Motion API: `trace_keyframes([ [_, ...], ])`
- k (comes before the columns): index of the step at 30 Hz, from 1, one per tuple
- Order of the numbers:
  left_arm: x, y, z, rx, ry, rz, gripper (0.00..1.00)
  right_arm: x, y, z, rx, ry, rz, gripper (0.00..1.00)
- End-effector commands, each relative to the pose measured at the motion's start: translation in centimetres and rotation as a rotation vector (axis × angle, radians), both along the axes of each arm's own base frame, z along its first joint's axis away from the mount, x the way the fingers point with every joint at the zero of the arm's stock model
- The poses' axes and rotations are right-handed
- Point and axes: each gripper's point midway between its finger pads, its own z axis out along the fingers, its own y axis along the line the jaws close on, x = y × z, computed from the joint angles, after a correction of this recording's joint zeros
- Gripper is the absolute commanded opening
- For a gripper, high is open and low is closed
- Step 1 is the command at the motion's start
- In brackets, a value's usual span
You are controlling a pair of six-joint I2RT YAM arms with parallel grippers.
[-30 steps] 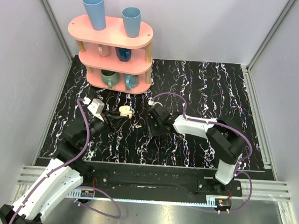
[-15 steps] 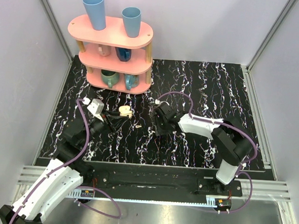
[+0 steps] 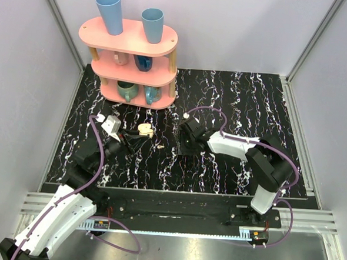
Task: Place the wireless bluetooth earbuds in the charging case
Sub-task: Pick up the earbud from the center of the board.
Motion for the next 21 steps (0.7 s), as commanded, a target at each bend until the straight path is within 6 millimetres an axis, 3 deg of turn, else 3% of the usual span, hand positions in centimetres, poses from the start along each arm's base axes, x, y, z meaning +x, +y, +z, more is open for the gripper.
trace_keyframes([
  [1,0.3,0.3,1.5,-0.025,-0.047,0.022,0.0,1.3,-0.2,0.2,0.016,-0.017,-0.133,0.42],
  [8,0.4,0.3,1.6,-0.025,-0.047,0.022,0.0,1.9,-1.7,-0.2,-0.049,-0.04,-0.205,0.38],
  [21,0.4,0.2,1.5,-0.02,-0.041,0.019,0.0,1.7,-1.6,-0.7,-0.06,-0.034,-0.188,0.35],
])
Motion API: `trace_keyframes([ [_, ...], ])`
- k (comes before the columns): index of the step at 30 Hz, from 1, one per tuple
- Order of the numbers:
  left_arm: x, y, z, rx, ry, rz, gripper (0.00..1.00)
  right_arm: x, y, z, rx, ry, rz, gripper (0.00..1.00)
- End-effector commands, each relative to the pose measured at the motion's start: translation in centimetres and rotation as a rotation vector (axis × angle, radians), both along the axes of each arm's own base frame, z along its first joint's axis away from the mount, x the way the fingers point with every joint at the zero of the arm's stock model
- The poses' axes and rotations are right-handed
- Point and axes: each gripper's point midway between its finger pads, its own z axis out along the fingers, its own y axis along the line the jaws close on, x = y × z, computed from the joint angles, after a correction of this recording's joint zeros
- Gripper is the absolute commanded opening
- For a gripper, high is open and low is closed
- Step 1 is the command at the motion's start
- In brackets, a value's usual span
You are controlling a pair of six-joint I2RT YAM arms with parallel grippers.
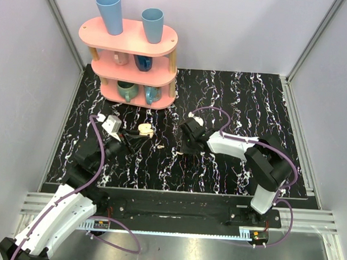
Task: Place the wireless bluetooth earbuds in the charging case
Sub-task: Pick up the earbud from the center of the board, then place the earbud in the charging case.
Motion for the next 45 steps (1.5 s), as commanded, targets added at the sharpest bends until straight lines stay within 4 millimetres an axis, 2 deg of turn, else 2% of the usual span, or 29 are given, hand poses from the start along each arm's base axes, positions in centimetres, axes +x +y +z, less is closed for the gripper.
trace_keyframes([
  [1,0.4,0.2,1.7,-0.025,-0.048,0.019,0.0,0.3,-0.4,-0.2,-0.024,-0.016,-0.02,0.36],
  [11,0.4,0.3,1.6,-0.025,-0.047,0.023,0.0,-0.1,-0.2,-1.0,-0.078,-0.013,0.013,0.34],
  [17,0.4,0.2,1.5,-0.024,-0.043,0.02,0.0,-0.3,-0.3,-1.1,-0.098,-0.019,0.05,0.25],
  [22,0.3,0.1,1.4,-0.025,-0.042,0.014,0.0,0.1,-0.6,-0.5,-0.117,-0.052,0.074,0.22],
  [28,0.4,0.0,1.3,-0.024,-0.037,0.006,0.0,0.5,-0.4,1.3,-0.111,-0.105,0.128,0.18],
  [33,0.4,-0.5,1.1,-0.018,-0.024,-0.018,0.0,0.9,-0.3,4.5,-0.106,-0.203,0.211,0.18],
  [39,0.3,-1.0,1.2,-0.025,-0.01,-0.048,0.0,1.3,-1.0,9.7,-0.108,-0.364,0.255,0.18],
  [40,0.5,-1.2,0.9,-0.02,0.006,-0.054,0.0,1.6,-1.3,11.2,-0.111,-0.409,0.244,0.18],
  [45,0.8,-2.5,0.0,0.009,0.092,-0.114,0.0,1.7,-2.0,14.9,-0.148,-0.53,0.281,0.19],
])
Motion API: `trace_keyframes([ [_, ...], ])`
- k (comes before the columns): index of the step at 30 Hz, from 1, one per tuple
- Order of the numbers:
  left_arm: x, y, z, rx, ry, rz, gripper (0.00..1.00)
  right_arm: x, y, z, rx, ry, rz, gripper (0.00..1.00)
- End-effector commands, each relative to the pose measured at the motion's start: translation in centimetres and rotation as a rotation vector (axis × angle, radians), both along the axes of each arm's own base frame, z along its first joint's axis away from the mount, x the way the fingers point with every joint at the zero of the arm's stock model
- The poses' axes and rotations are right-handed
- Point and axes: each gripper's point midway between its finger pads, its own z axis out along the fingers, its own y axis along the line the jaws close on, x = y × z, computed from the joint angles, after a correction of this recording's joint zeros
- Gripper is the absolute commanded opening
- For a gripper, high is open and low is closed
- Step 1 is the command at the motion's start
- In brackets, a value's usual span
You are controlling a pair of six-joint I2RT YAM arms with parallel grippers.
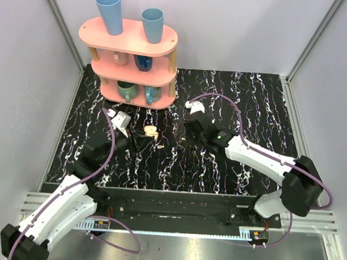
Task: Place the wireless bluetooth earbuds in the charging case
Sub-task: Place the earbud in the charging case.
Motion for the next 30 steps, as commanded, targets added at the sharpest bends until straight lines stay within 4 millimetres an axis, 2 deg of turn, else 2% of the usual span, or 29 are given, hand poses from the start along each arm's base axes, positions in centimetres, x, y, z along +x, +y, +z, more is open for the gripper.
trace_keyframes([
  [1,0.3,-1.8,1.4,-0.014,0.032,-0.093,0.0,0.8,-0.8,4.7,-0.057,-0.184,0.023,0.19],
  [4,-0.1,-3.0,0.9,-0.019,0.075,-0.17,0.0,0.6,-0.6,6.5,-0.089,-0.253,0.053,0.19],
  [10,0.1,-3.5,0.5,-0.027,0.082,-0.193,0.0,0.3,-0.6,9.2,-0.147,-0.348,0.081,0.19],
  [16,-1.2,-4.6,0.7,-0.024,0.042,-0.323,0.0,-0.7,0.5,11.7,-0.135,-0.409,0.152,0.19],
  [23,-2.1,-5.6,0.3,-0.028,-0.025,-0.445,0.0,-3.1,2.8,13.8,-0.114,-0.468,0.29,0.19],
  [27,-1.2,-5.7,0.1,0.019,-0.088,-0.437,0.0,-3.7,2.5,14.7,-0.139,-0.485,0.297,0.19],
  [28,-0.9,-5.8,0.7,0.01,-0.131,-0.436,0.0,-3.8,2.5,14.8,-0.143,-0.49,0.296,0.19],
  [30,-1.0,-5.9,-0.1,0.006,-0.165,-0.444,0.0,-4.0,2.2,14.8,-0.162,-0.493,0.307,0.19],
])
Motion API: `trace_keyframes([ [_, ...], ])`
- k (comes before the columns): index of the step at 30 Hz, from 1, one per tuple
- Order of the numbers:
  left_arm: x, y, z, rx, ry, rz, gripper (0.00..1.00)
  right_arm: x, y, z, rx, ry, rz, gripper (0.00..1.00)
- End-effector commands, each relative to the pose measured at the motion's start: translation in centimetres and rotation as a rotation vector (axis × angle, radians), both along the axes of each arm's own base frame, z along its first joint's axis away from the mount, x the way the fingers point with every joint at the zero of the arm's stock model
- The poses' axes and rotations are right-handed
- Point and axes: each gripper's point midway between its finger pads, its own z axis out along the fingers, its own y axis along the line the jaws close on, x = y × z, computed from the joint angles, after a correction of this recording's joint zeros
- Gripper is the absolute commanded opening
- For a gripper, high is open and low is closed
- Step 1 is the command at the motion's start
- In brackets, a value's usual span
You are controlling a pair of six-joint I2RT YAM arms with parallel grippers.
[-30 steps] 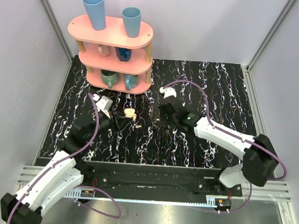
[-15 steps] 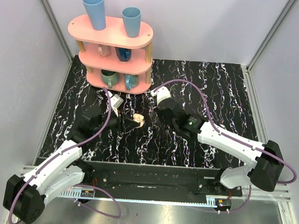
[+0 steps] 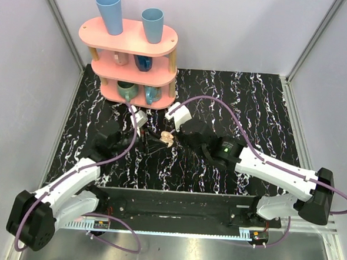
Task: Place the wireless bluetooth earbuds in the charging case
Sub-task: Place the earbud in the charging case.
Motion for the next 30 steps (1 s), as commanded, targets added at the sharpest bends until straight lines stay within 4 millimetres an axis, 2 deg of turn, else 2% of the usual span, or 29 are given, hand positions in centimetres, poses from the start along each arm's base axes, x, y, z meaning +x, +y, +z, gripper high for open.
trace_keyframes([
  [1,0.3,-0.5,2.3,-0.065,-0.249,-0.05,0.0,0.0,-1.0,3.2,-0.004,-0.077,-0.015,0.19],
  [9,1.1,0.0,0.6,-0.078,-0.351,0.004,0.0,0.0,-1.6,3.2,-0.027,-0.085,-0.025,0.2],
  [10,1.2,0.0,1.4,-0.104,-0.398,0.011,0.0,-0.1,-1.6,3.2,-0.027,-0.084,-0.02,0.2],
  [12,1.2,-0.2,0.7,-0.104,-0.4,0.005,0.0,-0.1,-1.5,3.0,-0.029,-0.079,-0.015,0.2],
  [15,1.0,-0.4,0.8,-0.138,-0.456,-0.015,0.0,-0.3,-1.1,2.4,-0.034,-0.064,0.0,0.2],
  [20,0.0,-1.0,2.4,-0.223,-0.539,-0.076,0.0,-0.8,-0.6,1.7,-0.046,-0.04,0.039,0.2],
  [25,-0.5,-1.3,3.1,-0.279,-0.544,-0.11,0.0,-0.8,-0.2,0.4,-0.096,-0.019,0.051,0.2],
  [30,-1.0,-1.5,2.7,-0.277,-0.527,-0.143,0.0,-0.8,0.2,-0.2,-0.114,-0.006,0.058,0.2],
])
